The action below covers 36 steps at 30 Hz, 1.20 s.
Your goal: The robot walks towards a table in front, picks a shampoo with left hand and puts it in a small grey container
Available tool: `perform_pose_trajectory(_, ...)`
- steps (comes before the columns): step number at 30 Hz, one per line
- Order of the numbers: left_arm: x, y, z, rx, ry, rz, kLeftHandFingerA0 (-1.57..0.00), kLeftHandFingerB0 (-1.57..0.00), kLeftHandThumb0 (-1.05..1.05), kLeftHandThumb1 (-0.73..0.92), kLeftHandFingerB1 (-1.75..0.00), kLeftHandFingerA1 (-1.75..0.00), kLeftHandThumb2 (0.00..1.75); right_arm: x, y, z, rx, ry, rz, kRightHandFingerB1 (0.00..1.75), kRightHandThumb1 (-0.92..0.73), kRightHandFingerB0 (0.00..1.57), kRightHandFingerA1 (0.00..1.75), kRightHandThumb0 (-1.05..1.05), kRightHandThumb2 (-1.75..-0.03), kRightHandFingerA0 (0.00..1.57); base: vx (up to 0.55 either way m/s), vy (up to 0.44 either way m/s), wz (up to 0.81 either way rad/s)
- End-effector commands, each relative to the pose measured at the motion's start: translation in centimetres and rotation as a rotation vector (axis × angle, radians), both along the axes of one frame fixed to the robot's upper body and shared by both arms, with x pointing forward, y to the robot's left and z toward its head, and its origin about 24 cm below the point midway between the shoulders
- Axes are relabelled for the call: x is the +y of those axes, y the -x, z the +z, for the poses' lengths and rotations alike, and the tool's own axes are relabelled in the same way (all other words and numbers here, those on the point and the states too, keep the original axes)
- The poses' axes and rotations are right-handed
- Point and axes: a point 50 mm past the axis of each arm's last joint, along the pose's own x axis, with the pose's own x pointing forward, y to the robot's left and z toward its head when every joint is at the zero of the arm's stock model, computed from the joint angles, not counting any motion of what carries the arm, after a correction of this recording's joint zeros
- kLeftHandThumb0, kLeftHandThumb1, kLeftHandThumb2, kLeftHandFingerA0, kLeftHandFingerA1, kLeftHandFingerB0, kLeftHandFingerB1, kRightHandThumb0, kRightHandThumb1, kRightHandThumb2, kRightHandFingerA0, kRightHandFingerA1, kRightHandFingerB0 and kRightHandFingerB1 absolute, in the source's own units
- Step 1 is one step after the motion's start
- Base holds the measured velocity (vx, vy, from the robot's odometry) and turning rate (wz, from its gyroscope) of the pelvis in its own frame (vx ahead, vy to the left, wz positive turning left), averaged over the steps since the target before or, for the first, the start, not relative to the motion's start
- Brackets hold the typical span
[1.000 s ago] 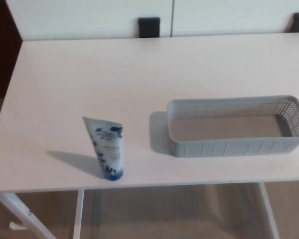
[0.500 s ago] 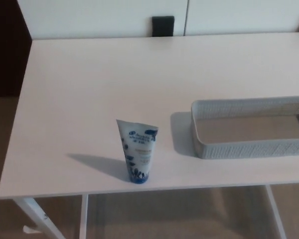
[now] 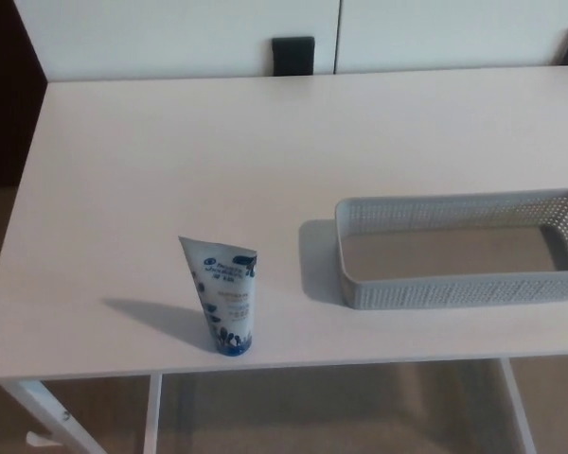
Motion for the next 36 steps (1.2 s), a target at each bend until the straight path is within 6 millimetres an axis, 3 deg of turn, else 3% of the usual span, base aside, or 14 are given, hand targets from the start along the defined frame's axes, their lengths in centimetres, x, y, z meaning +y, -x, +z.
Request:
perform_pose_trajectory(1,0.6,-0.1,0.4,-0.002,-0.024,-0.022,-0.66,-0.49,-0.32,0.61,-0.37,-0.48,0.58,-0.4,0.1,0.1,0.023,0.012,0.017,0.5,-0.58,0.5,0.56,-0.35,-0.76,0.65,0.0,0.0,0.0)
perform_pose_trajectory(4,0.6,-0.1,0.4,-0.002,-0.025,-0.022,-0.66,-0.49,-0.32,0.61,-0.37,-0.48,0.58,-0.4,0.1,0.1,0.023,0.012,0.017,0.5,-0.58,0.5,0.56,-0.35,-0.76,0.65,0.0,0.0,0.0)
perform_pose_trajectory(5,0.6,-0.2,0.4,-0.005,-0.027,-0.024,-0.62,-0.43,-0.31,0.62,-0.34,-0.46,0.58,-0.3,0.0,0.1,0.021,0.013,0.023,0.41,-0.68,0.57,0.45,-0.27,-0.6,0.7,0.0,0.0,0.0)
perform_pose_trajectory(9,0.6,-0.5,0.5,-0.048,-0.013,0.011,-0.58,-0.4,-0.28,0.65,-0.34,-0.46,0.61,-0.1,-0.5,0.2,0.014,0.009,0.038,0.41,-0.68,0.57,0.45,-0.26,-0.6,0.7,0.0,0.0,0.0)
perform_pose_trajectory(10,0.8,-1.2,1.2,-0.221,0.04,0.097,-0.45,-0.29,-0.26,0.58,-0.31,-0.38,0.57,-0.1,-0.8,0.2,0.007,0.004,0.029,0.4,-0.7,0.55,0.46,-0.27,-0.61,0.69,0.0,0.0,0.0)
perform_pose_trajectory(15,2.1,-1.9,2.9,-0.444,0.059,0.194,-0.29,-0.2,-0.25,0.6,-0.29,-0.32,0.59,-0.4,-1.4,0.5,0.007,0.023,0.026,0.41,-0.7,0.56,0.46,-0.26,-0.61,0.69,0.0,0.0,0.0)
perform_pose_trajectory(21,5.9,-4.3,7.9,-0.663,-0.002,0.21,-0.28,-0.18,-0.22,0.59,-0.29,-0.3,0.58,-0.5,-2.7,0.9,-0.016,0.036,0.032,0.41,-0.69,0.56,0.47,-0.28,-0.6,0.71,0.0,0.0,0.0)
perform_pose_trajectory(25,7.9,-6.8,13.6,-0.834,-0.047,0.121,-0.39,-0.23,-0.22,0.59,-0.32,-0.34,0.6,-0.6,-2.8,1.0,-0.024,0.02,-0.005,0.4,-0.7,0.55,0.45,-0.26,-0.6,0.68,0.0,0.0,0.0)
perform_pose_trajectory(28,7.8,-7.0,14.2,-0.848,-0.041,0.118,-0.39,-0.23,-0.22,0.59,-0.32,-0.34,0.6,-0.6,-2.8,1.0,-0.023,0.022,-0.003,0.4,-0.7,0.55,0.45,-0.26,-0.6,0.68,0.0,0.0,0.0)
perform_pose_trajectory(29,7.7,-9.6,18.8,-0.987,-0.054,0.019,-0.29,-0.25,-0.27,0.47,-0.35,-0.34,0.6,-0.7,-3.1,1.1,-0.026,0.028,0.004,0.4,-0.69,0.54,0.45,-0.27,-0.6,0.7,0.0,0.0,0.0)
perform_pose_trajectory(30,7.3,-10.8,21.2,-1.055,-0.048,-0.053,-0.27,-0.23,-0.26,0.48,-0.34,-0.33,0.59,-0.7,-3.1,1.1,-0.027,0.03,0.005,0.4,-0.69,0.53,0.45,-0.26,-0.6,0.69,0.0,0.0,0.0)
perform_pose_trajectory(33,5.7,-12.9,24.6,-1.145,-0.015,-0.228,-0.26,-0.23,-0.34,0.43,-0.36,-0.34,0.59,-0.8,-3.3,1.2,-0.028,0.028,-0.01,0.39,-0.69,0.54,0.44,-0.25,-0.6,0.68,0.0,0.0,0.0)
perform_pose_trajectory(35,5.6,-12.9,24.7,-1.143,-0.011,-0.226,-0.26,-0.23,-0.34,0.43,-0.36,-0.34,0.59,-0.8,-3.3,1.2,-0.028,0.028,-0.01,0.39,-0.69,0.54,0.44,-0.25,-0.6,0.68,0.0,0.0,0.0)
perform_pose_trajectory(36,4.2,-14.4,26.1,-1.17,0.022,-0.309,-0.16,-0.14,-0.21,0.5,-0.28,-0.31,0.56,-0.7,-3.2,1.1,-0.026,0.029,-0.008,0.4,-0.69,0.55,0.45,-0.26,-0.61,0.7,0.0,0.0,0.0)
